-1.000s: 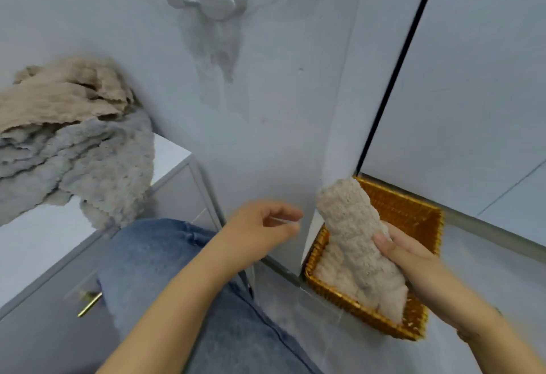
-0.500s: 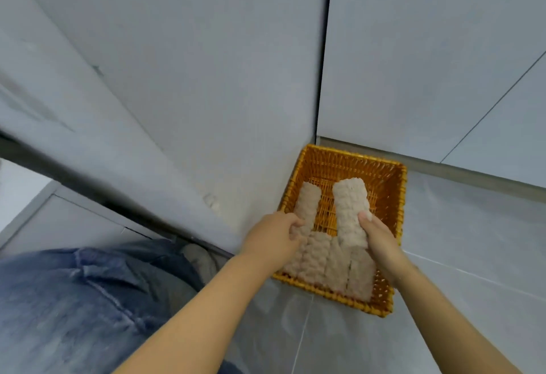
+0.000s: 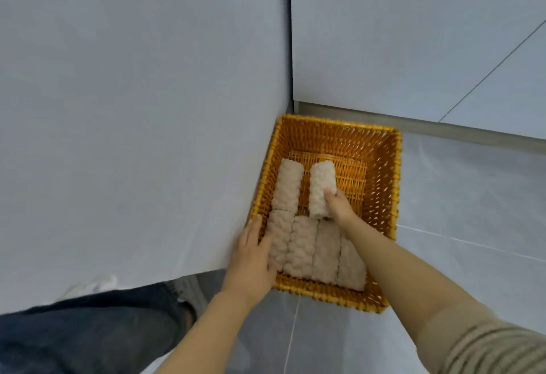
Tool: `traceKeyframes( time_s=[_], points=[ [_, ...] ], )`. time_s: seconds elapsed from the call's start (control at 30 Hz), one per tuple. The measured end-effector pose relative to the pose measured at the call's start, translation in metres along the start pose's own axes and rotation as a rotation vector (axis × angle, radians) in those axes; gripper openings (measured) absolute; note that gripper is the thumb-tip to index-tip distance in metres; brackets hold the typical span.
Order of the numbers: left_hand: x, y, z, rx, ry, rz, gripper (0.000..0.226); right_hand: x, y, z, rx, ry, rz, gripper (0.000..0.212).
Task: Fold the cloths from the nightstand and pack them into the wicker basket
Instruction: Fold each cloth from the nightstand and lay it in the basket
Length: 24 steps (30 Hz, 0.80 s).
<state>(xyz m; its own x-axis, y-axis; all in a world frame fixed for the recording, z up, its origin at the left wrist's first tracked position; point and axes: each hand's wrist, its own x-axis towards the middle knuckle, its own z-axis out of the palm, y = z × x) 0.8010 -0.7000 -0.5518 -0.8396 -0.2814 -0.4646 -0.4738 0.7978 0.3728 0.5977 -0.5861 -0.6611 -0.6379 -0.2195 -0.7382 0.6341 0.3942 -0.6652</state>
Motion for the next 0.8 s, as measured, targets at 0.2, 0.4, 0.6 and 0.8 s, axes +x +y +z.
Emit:
traceKeyframes(
  time_s=[0.2,0.4,0.6,0.8],
  points=[
    [0.005,-0.013,0.01,-0.103,-0.033,-0.066,0.061,0.019,0.004,0.024,0.05,-0.018,0.036,0.048],
    [0.006,-0.003,0.01,-0.085,-0.043,-0.09,0.065,0.025,0.02,0.036,-0.148,0.104,-0.026,0.033],
    [0.006,0.001,0.006,-0.074,-0.054,-0.104,0.065,0.009,0.027,0.028,-0.622,0.28,-0.468,0.06],
    [0.005,0.001,0.008,-0.062,-0.038,-0.11,0.063,0.007,0.037,0.037,-0.979,0.17,-0.429,0.06]
  ],
)
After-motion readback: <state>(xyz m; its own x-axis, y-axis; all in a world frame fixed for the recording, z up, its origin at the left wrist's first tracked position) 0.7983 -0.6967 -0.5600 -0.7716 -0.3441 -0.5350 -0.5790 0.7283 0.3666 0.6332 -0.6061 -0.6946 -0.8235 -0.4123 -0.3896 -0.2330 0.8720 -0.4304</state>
